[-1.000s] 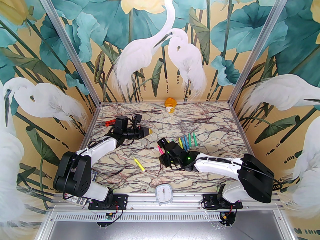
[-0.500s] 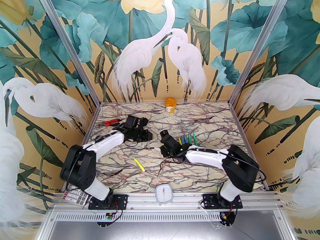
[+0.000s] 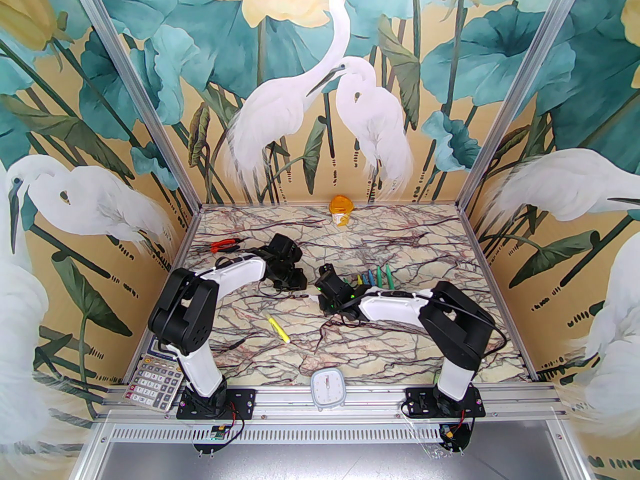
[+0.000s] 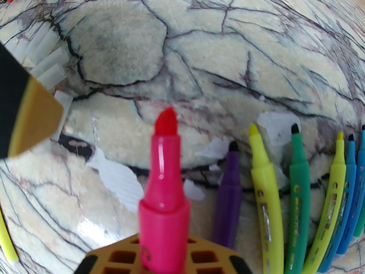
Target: Open the pen caps
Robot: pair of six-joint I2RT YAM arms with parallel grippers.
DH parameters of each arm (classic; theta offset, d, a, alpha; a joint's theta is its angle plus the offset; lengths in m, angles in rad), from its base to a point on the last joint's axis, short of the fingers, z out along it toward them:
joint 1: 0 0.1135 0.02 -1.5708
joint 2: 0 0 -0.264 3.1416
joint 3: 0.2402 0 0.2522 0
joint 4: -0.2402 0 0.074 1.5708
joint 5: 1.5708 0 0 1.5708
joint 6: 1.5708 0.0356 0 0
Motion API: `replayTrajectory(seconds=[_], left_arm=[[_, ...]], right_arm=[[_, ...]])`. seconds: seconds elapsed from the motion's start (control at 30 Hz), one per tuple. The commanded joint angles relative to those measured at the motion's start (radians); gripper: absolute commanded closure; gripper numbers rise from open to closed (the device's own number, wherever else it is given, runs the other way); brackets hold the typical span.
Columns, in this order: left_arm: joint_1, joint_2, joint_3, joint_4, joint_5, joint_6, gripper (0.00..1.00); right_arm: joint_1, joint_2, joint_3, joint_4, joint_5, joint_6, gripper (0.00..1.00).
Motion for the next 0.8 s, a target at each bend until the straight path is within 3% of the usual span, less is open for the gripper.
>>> replayTrajectory(seconds=[0.0,0.77], left_arm=[[-0.005,0.032,0.033,-0.037,-0.034,0.022,0.89],[-0.008,0.082,0.059,-0.080,-0.139,0.029,0.77]], right_arm=[[-0.005,0.024,0.030,-0.037,0.011,0.023,0.92],[-0.011,0.054,0.062,-0.106,0.061,0.042,0.75]])
